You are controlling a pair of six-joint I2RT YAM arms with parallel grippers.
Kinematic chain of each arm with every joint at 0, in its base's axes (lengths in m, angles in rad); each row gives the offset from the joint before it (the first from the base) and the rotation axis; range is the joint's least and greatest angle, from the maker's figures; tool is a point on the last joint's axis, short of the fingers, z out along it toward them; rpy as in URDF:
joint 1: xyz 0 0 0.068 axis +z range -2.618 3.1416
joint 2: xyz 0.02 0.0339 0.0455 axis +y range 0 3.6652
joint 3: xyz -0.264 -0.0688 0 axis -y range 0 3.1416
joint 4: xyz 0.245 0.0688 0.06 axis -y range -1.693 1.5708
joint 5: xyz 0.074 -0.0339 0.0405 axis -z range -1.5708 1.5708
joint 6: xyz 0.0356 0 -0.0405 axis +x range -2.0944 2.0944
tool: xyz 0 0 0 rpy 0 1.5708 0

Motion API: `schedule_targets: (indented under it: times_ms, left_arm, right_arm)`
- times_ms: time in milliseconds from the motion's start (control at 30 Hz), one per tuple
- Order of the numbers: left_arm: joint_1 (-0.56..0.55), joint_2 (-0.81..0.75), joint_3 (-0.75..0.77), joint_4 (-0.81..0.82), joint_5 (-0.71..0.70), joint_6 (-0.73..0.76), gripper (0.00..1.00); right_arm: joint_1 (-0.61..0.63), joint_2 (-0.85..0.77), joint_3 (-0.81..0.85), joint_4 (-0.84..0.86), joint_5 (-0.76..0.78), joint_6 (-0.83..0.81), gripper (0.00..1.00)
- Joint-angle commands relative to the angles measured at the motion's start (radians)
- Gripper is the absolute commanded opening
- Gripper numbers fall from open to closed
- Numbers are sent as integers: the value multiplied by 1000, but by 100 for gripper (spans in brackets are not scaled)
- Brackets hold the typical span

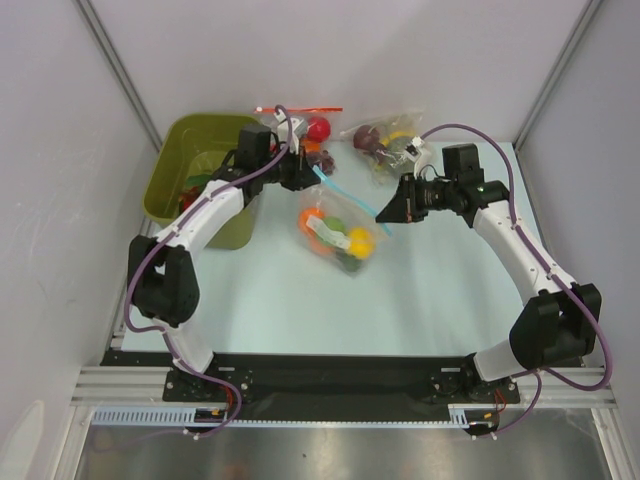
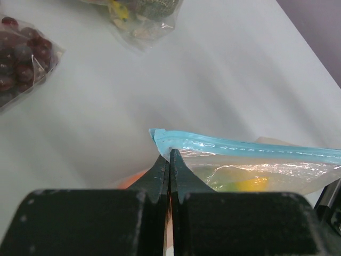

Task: Open the zip-top bag and remove the fake food

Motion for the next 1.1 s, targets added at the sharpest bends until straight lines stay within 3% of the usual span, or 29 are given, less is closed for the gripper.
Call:
schedule_targets:
  times_ms: [0, 367, 467, 533, 567, 667, 867, 1067]
  left_arm:
    - [66, -44, -21, 41, -122, 49, 0]
    - [109, -59, -61, 51, -119, 65, 1]
    - [109, -64, -76, 90, -32, 71, 0]
    - [108, -77, -99, 140, 95, 66, 0]
    - [108, -84, -123, 203, 146, 51, 0]
    - [105, -99, -144, 269, 284, 16, 0]
    - [100, -90, -128, 297, 511, -46, 0]
    - [89, -105, -141, 323, 565, -70, 0]
  right_arm:
    - [-7, -55, 6, -70, -23, -14, 0]
    - [-7, -48, 27, -138, 6, -42, 0]
    - [-4, -42, 41, -146, 11, -40, 0]
    - [1, -33, 55, -144, 16, -36, 7]
    - [4, -27, 73, -143, 19, -36, 25]
    - [16, -2, 120, -143, 19, -26, 56]
    - [18, 37, 211, -109, 23, -5, 63]
    - [22, 77, 217, 17, 49, 64, 63]
